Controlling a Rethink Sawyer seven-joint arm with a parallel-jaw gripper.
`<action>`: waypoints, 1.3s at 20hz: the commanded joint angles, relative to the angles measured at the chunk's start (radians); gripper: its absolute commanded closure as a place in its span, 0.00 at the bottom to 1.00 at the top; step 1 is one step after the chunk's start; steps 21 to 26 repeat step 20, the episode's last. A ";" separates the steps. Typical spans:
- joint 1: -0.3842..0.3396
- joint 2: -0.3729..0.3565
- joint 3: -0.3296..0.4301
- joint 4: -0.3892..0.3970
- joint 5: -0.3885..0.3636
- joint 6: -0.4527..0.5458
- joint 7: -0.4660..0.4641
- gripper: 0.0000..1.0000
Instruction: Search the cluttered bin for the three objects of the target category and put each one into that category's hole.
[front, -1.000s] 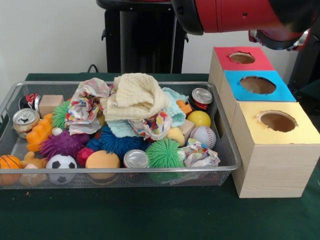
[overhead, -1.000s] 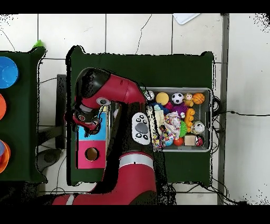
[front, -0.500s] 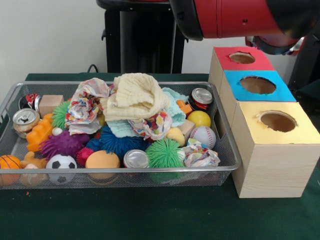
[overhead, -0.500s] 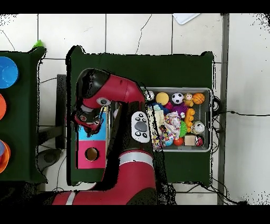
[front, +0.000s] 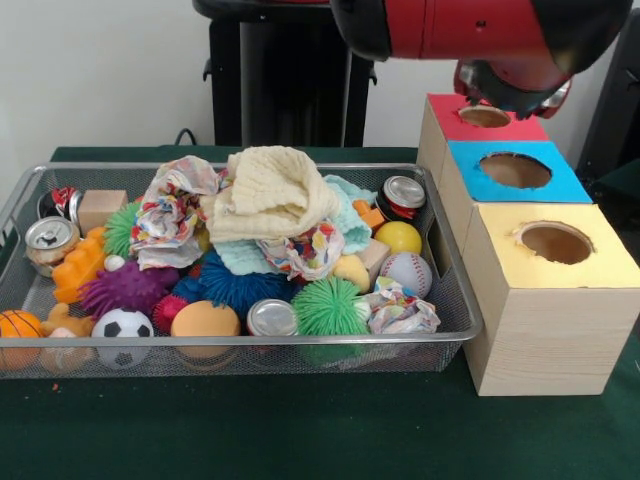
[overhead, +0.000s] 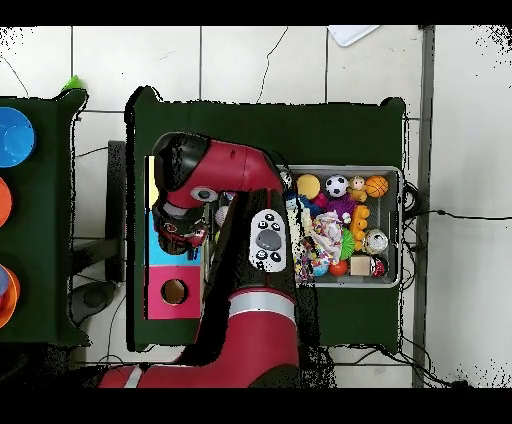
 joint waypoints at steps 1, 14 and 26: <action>-0.036 -0.079 -0.027 -0.030 -0.129 -0.280 0.014 0.00; -0.042 -0.151 -0.045 0.000 -0.244 -0.679 0.072 0.00; -0.052 -0.185 -0.046 0.090 -0.220 -0.777 0.098 0.00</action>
